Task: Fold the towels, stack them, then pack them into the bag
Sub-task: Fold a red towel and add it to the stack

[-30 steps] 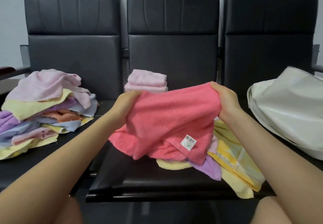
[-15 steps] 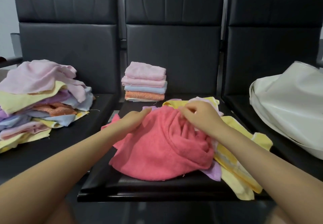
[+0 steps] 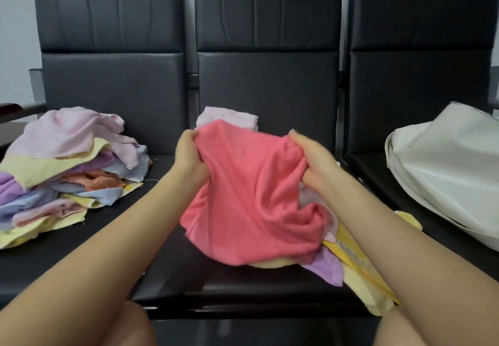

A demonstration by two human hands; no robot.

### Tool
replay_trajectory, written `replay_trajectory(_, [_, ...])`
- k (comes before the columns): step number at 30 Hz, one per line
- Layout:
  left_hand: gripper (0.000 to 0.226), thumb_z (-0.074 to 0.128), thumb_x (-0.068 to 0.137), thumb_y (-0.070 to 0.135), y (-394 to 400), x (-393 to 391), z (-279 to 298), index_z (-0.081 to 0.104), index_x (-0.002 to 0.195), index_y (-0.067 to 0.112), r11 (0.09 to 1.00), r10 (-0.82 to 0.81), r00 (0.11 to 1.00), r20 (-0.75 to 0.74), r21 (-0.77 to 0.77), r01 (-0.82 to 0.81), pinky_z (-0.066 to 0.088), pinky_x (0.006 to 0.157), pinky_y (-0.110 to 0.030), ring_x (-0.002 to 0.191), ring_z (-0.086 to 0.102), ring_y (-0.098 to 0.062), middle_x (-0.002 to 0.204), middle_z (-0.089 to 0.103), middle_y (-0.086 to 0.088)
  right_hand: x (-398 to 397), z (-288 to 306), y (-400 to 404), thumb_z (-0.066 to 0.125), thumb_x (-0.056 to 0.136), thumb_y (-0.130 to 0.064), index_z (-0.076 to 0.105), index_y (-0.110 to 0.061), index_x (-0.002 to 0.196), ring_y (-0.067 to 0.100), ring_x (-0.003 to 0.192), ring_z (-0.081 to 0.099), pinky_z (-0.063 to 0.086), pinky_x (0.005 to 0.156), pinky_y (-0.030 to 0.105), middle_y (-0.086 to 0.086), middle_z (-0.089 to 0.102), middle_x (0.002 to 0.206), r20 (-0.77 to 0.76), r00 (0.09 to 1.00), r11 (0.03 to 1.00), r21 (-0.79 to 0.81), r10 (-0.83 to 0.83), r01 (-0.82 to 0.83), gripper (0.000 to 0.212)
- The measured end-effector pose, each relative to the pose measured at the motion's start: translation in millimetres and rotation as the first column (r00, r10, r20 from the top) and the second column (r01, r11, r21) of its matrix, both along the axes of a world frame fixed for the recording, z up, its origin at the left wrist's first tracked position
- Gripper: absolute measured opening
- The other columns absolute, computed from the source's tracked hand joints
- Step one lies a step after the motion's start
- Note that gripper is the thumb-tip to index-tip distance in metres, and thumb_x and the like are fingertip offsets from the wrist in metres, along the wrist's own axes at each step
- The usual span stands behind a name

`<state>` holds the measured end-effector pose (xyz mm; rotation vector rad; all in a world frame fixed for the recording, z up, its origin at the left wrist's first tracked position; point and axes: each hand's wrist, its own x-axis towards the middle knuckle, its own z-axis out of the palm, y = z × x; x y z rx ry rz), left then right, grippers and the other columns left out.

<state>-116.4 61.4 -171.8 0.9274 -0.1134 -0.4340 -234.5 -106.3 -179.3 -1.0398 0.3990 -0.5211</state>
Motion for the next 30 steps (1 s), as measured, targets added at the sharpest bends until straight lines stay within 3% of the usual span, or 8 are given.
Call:
replay_trajectory(5, [0.028, 0.041, 0.095, 0.022, 29.6, -1.0, 10.4, 0.049, 0.069, 0.014, 0.993, 0.08, 0.994, -0.071, -0.081, -0.085, 0.045, 0.044, -0.017, 0.046, 0.053, -0.011, 0.047, 0.053, 0.003, -30.9, 26.4, -33.9, 0.055, 0.098, -0.028, 0.057, -0.005, 0.102, 0.027, 0.089, 0.066, 0.058, 0.079, 0.033, 0.013, 0.064, 0.086, 0.385, 0.916, 0.978, 0.203, -0.115, 0.038, 0.024])
replay_trajectory(10, [0.028, 0.041, 0.092, 0.022, 44.7, 1.1, -14.8, 0.056, 0.069, 0.013, 0.954, -0.032, 0.998, 0.062, 0.298, 0.012, 0.046, 0.052, -0.019, 0.047, 0.057, -0.013, 0.063, 0.06, -0.004, -57.7, 10.4, -31.0, 0.052, 0.099, -0.019, 0.058, -0.006, 0.092, 0.022, 0.073, 0.068, 0.06, 0.068, 0.033, 0.011, 0.066, 0.077, 0.215, 0.968, 0.985, 0.142, -0.132, 0.103, 0.015])
replay_trajectory(13, [0.031, 0.049, 0.094, 0.035, 46.4, 2.4, -46.8, 0.069, 0.084, 0.015, 0.53, -0.295, 0.903, 0.313, 0.84, -0.118, 0.045, 0.074, -0.028, 0.08, 0.063, -0.019, 0.092, 0.067, -0.008, -66.8, -13.9, -22.7, 0.056, 0.095, -0.016, 0.062, -0.01, 0.093, 0.019, 0.065, 0.066, 0.056, 0.064, 0.028, 0.011, 0.067, 0.08, -0.176, 0.983, 0.999, 0.006, -0.052, 0.054, 0.008])
replay_trajectory(16, [0.04, 0.049, 0.095, 0.048, 47.5, 3.1, -72.6, 0.072, 0.094, 0.015, 0.022, -0.71, 0.652, 0.267, 0.934, -0.358, 0.044, 0.09, -0.029, 0.103, 0.061, -0.023, 0.102, 0.068, -0.006, -73.2, -29.2, -10.5, 0.048, 0.101, -0.03, 0.063, -0.012, 0.101, 0.023, 0.095, 0.062, 0.048, 0.08, 0.031, 0.013, 0.066, 0.109, -0.747, 0.636, 0.711, -0.555, -0.196, -0.432, 0.024])
replay_trajectory(18, [0.044, 0.045, 0.096, 0.05, 42.1, 0.3, -74.3, 0.072, 0.099, 0.015, 0.032, -0.725, 0.618, 0.303, 0.911, -0.41, 0.045, 0.091, -0.031, 0.105, 0.06, -0.023, 0.108, 0.069, -0.007, -71.4, -30.9, -7.8, 0.051, 0.096, -0.044, 0.053, -0.013, 0.069, 0.024, 0.085, 0.056, 0.04, 0.071, 0.03, 0.009, 0.059, 0.079, -0.711, 0.588, 0.489, -0.698, -0.387, -0.523, 0.042])
replay_trajectory(23, [0.043, 0.048, 0.091, 0.054, 18.1, 5.1, -70.6, 0.056, 0.11, 0.016, 0.173, -0.53, 0.703, 0.474, 0.872, -0.458, 0.046, 0.093, -0.039, 0.103, 0.058, -0.024, 0.11, 0.063, -0.003, -47.6, -33.0, -8.9, 0.058, 0.094, -0.038, 0.063, -0.016, 0.067, 0.013, 0.064, 0.053, 0.039, 0.06, 0.026, 0.003, 0.059, 0.067, -0.502, 0.817, 0.496, -0.806, -0.284, -0.323, 0.035])
replay_trajectory(27, [0.039, 0.052, 0.091, 0.051, 5.4, 13.7, -70.4, 0.061, 0.096, 0.013, 0.176, -0.512, 0.729, 0.455, 0.886, -0.43, 0.046, 0.077, -0.031, 0.087, 0.06, -0.021, 0.086, 0.06, 0.001, -14.9, -37.7, -4.7, 0.061, 0.093, -0.033, 0.061, -0.012, 0.089, 0.008, 0.06, 0.047, 0.039, 0.055, 0.018, -0.001, 0.053, 0.07, -0.65, 0.745, 0.516, -0.695, -0.154, -0.5, 0.022])
replay_trajectory(30, [0.035, 0.058, 0.092, 0.037, -3.2, 16.6, -66.8, 0.052, 0.063, 0.017, 0.344, -0.409, 0.811, 0.419, 0.894, -0.288, 0.034, 0.051, -0.027, 0.055, 0.044, -0.014, 0.059, 0.048, 0.001, 2.1, -40.2, -8.9, 0.063, 0.092, -0.032, 0.059, -0.015, 0.087, 0.008, 0.063, 0.046, 0.042, 0.068, 0.025, -0.002, 0.052, 0.074, -0.703, 0.691, 0.517, -0.658, -0.164, -0.547, 0.018])
